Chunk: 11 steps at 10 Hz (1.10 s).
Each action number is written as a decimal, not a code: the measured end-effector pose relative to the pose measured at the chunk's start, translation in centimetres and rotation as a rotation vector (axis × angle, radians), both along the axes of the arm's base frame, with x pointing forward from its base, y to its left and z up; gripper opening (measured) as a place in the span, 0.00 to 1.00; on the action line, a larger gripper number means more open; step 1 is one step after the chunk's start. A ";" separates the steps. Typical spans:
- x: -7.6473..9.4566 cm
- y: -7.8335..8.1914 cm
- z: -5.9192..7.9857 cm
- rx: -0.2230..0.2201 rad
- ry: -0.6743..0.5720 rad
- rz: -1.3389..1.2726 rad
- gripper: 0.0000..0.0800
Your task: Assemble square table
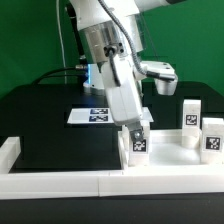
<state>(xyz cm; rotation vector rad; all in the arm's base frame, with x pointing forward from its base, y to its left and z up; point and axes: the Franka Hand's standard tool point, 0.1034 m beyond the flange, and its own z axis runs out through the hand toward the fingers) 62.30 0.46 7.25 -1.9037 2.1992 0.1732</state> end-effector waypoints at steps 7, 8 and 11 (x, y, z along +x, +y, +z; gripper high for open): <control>0.2 0.1 0.2 -0.084 -0.124 0.726 0.81; 0.2 0.1 0.2 -0.092 -0.145 0.821 0.81; 0.4 0.3 0.3 -0.202 -0.192 1.360 0.81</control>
Offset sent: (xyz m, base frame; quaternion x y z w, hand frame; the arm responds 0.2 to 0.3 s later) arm 0.0148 0.0036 0.0008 -0.0242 0.0061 -0.5259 0.8502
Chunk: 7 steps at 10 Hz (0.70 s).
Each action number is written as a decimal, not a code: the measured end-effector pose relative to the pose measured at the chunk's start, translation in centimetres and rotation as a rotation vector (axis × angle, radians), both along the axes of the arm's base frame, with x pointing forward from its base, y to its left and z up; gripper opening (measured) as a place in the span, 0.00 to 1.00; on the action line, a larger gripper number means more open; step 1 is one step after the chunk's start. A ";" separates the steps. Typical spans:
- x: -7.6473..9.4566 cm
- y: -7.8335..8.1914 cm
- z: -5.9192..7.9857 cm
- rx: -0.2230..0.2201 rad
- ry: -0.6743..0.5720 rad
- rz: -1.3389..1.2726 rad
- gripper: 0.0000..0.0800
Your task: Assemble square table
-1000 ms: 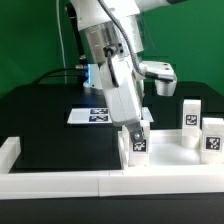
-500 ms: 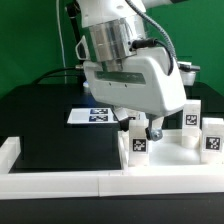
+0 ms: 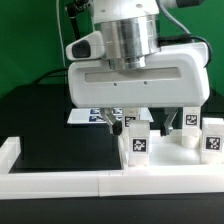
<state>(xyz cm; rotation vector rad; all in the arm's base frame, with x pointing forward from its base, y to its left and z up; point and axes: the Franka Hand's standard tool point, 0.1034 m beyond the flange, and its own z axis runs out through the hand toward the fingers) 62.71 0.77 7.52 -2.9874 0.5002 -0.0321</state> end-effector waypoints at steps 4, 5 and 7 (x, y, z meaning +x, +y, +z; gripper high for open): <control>0.0 0.0 0.0 0.002 0.004 -0.039 0.55; -0.1 -0.1 0.0 0.005 0.014 -0.121 0.37; -0.1 -0.4 -0.1 0.008 0.028 -0.238 0.37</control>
Offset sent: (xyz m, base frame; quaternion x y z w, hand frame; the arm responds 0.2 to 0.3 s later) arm 0.0000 0.0000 0.0000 0.0000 0.0000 0.0000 1.0000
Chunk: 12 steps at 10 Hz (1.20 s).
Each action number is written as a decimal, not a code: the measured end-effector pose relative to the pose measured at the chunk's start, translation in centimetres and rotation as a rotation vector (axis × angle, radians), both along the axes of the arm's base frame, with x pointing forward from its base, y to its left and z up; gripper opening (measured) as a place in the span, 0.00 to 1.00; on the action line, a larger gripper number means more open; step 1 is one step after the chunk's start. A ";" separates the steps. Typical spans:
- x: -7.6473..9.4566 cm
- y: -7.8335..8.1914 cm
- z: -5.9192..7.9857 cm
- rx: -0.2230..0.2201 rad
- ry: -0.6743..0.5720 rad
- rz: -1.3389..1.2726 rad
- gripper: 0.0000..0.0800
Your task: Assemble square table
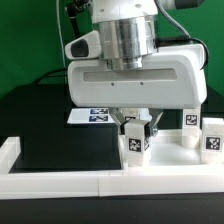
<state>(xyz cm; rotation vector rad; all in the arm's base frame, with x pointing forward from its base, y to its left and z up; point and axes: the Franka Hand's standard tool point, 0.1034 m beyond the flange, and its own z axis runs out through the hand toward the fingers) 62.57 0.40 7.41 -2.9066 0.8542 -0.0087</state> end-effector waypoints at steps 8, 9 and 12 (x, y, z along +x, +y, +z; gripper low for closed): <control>0.0 0.3 0.0 0.158 0.142 -1.021 0.37; 0.1 0.2 0.1 0.182 0.164 -1.161 0.37; 0.2 0.0 0.0 0.193 0.184 -1.350 0.37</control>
Offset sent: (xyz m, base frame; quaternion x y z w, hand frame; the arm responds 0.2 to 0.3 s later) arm -0.0042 -0.0105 -0.0016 -0.0130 -0.0039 0.3151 0.9489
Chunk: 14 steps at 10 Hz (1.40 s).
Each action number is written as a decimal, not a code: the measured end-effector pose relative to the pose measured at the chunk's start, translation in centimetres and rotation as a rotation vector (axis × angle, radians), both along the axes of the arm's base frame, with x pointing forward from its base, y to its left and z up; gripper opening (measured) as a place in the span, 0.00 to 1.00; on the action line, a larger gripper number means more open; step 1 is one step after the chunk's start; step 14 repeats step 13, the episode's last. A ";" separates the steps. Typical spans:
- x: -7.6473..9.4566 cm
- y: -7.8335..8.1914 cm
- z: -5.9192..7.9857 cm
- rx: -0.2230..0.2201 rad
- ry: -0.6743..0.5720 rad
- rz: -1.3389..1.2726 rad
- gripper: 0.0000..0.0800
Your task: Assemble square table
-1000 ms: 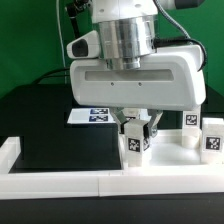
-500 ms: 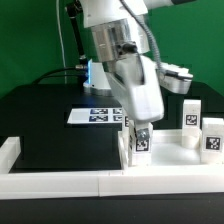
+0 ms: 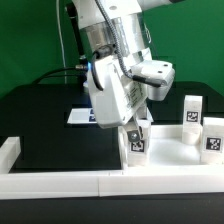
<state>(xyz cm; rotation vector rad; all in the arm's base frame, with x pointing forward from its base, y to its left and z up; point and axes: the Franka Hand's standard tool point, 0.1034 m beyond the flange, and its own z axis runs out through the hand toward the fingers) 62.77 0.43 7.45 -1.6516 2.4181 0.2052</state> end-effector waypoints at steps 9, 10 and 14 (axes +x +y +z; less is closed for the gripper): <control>-0.8 1.2 6.3 0.022 -0.058 0.013 0.81; -0.7 1.4 8.2 0.034 -0.074 0.017 0.81; -0.7 1.4 8.2 0.036 -0.071 0.018 0.81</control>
Offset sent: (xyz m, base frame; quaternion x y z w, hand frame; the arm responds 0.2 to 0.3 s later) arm 0.0000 0.0000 0.0000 0.0000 0.0000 0.0000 1.0000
